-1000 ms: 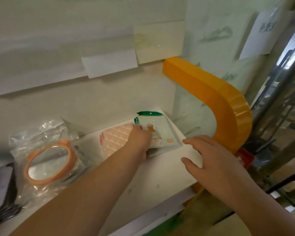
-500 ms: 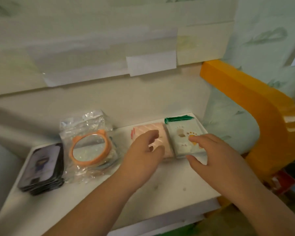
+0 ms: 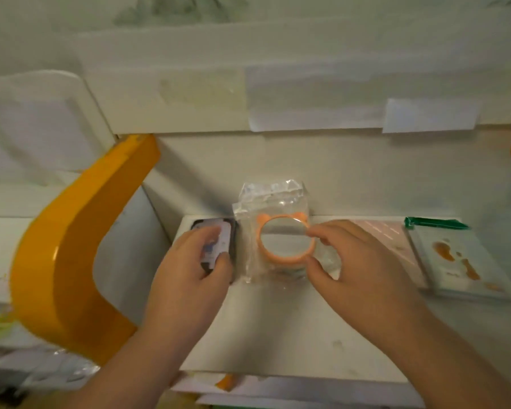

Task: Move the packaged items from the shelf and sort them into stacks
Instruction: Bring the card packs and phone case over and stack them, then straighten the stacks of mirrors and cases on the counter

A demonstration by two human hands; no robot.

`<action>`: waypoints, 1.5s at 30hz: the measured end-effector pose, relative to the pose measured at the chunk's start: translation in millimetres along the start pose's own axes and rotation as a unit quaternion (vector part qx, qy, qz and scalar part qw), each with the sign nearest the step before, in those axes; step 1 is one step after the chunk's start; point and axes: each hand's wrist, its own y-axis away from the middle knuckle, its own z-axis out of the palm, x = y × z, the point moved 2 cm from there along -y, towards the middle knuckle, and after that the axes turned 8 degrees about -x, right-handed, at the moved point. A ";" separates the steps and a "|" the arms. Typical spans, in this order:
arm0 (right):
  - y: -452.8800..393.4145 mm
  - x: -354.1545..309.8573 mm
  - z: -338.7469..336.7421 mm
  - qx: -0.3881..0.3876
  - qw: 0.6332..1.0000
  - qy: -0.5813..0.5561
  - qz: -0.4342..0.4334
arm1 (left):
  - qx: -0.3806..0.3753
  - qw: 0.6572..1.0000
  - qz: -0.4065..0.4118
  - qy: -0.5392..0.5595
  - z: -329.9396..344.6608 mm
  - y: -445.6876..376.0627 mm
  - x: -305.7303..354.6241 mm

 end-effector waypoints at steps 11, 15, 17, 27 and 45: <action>-16.4 -79.8 109.0 -0.108 0.992 -0.050 -0.035 | -0.042 0.968 -0.208 0.135 5.9 -17.9 -89.3; -11.6 -84.1 143.7 -0.137 0.985 -0.104 0.008 | -0.051 0.971 -0.187 0.141 10.1 -22.2 -100.8; -15.6 -84.6 153.9 -0.152 0.973 -0.165 0.055 | -0.061 0.974 -0.169 0.139 11.8 -24.9 -107.2; -50.2 -87.8 184.4 -0.116 0.922 -0.321 0.182 | -0.071 0.963 -0.183 0.183 12.0 -30.9 -114.2; -19.3 -75.9 177.7 -0.075 0.916 -0.348 0.184 | -0.108 0.865 -0.324 0.369 10.7 -32.0 -106.7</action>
